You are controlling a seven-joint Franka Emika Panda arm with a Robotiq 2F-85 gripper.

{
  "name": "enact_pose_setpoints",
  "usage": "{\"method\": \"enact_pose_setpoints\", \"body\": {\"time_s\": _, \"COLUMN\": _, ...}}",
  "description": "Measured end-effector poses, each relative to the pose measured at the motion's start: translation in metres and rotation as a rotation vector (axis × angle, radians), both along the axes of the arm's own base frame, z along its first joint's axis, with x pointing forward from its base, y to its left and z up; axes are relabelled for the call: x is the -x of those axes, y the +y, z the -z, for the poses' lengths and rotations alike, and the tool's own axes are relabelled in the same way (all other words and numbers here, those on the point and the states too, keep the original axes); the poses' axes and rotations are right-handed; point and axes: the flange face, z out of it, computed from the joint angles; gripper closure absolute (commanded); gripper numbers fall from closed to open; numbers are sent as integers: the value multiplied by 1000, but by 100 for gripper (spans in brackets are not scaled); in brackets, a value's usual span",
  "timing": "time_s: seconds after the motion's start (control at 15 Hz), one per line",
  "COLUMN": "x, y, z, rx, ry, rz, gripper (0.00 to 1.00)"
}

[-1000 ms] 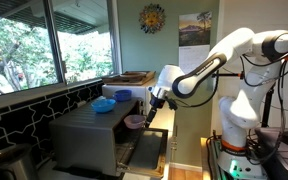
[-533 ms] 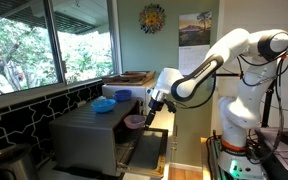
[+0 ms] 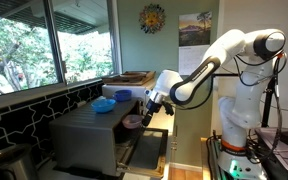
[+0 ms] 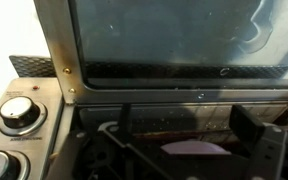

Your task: Pull the oven wire rack, pick up the purple bowl and place it on the oven wire rack and push the wire rack inside the oven

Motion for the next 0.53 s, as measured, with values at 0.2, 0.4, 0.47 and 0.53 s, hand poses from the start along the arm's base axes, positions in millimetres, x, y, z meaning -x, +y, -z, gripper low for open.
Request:
{"method": "enact_pose_setpoints", "body": {"time_s": 0.2, "x": -6, "y": 5, "z": 0, "rx": -3, "ry": -18, "rz": -4, "gripper": 0}}
{"method": "enact_pose_setpoints", "body": {"time_s": 0.4, "x": -14, "y": 10, "z": -2, "rx": -6, "ry": -35, "rz": -8, "gripper": 0}}
{"method": "enact_pose_setpoints", "body": {"time_s": 0.47, "x": -16, "y": 11, "z": -3, "rx": -7, "ry": -39, "rz": -10, "gripper": 0}}
{"method": "enact_pose_setpoints", "body": {"time_s": 0.53, "x": -18, "y": 13, "z": -3, "rx": -8, "ry": -41, "rz": -11, "gripper": 0}}
